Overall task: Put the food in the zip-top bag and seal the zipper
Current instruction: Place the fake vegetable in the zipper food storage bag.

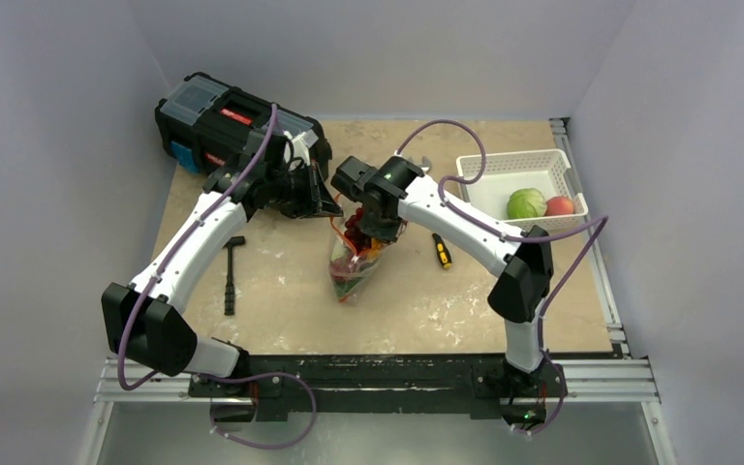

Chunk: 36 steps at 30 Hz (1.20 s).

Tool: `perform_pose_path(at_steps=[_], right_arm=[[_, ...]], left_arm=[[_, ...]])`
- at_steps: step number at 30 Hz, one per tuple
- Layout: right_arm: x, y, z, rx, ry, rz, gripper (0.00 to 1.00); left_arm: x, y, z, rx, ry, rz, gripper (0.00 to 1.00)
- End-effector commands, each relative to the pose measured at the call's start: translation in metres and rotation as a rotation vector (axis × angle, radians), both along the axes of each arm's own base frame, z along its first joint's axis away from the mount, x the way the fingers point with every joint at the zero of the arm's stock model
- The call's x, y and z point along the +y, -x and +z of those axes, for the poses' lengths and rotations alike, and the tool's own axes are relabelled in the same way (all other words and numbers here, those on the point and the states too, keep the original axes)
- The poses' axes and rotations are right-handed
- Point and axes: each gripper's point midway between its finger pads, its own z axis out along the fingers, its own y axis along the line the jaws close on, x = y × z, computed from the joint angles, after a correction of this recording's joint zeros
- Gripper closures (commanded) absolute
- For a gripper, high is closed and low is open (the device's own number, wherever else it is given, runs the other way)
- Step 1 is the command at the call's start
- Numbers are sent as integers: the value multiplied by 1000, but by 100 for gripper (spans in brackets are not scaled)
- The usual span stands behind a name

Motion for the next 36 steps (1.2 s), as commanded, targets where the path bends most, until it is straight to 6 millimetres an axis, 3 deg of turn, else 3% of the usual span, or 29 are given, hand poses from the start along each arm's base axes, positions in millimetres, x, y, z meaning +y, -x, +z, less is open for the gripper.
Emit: perform_pose_path(at_steps=[1, 11, 15, 18, 22, 28, 33, 36], right_arm=[[11, -7, 6, -22, 15, 51, 96], [8, 2, 8, -1, 11, 89, 56], [12, -1, 22, -35, -7, 110, 43], [19, -5, 42, -96, -52, 147, 33], [20, -13, 75, -204, -97, 193, 30], [5, -25, 144, -418, -111, 261, 29], [-34, -33, 202, -653, -51, 259, 29], [-73, -43, 221, -787, 61, 197, 31]], left_arm=[[-3, -3, 23, -83, 43, -6, 100], [-2, -3, 25, -91, 41, -2, 100], [-1, -3, 23, -90, 34, -1, 100], [0, -5, 21, -89, 24, 3, 100], [0, -6, 18, -82, 19, 4, 100], [0, -7, 16, -78, 13, 2, 100], [0, -10, 10, -65, -2, 5, 100], [0, -11, 6, -53, -5, 5, 100]])
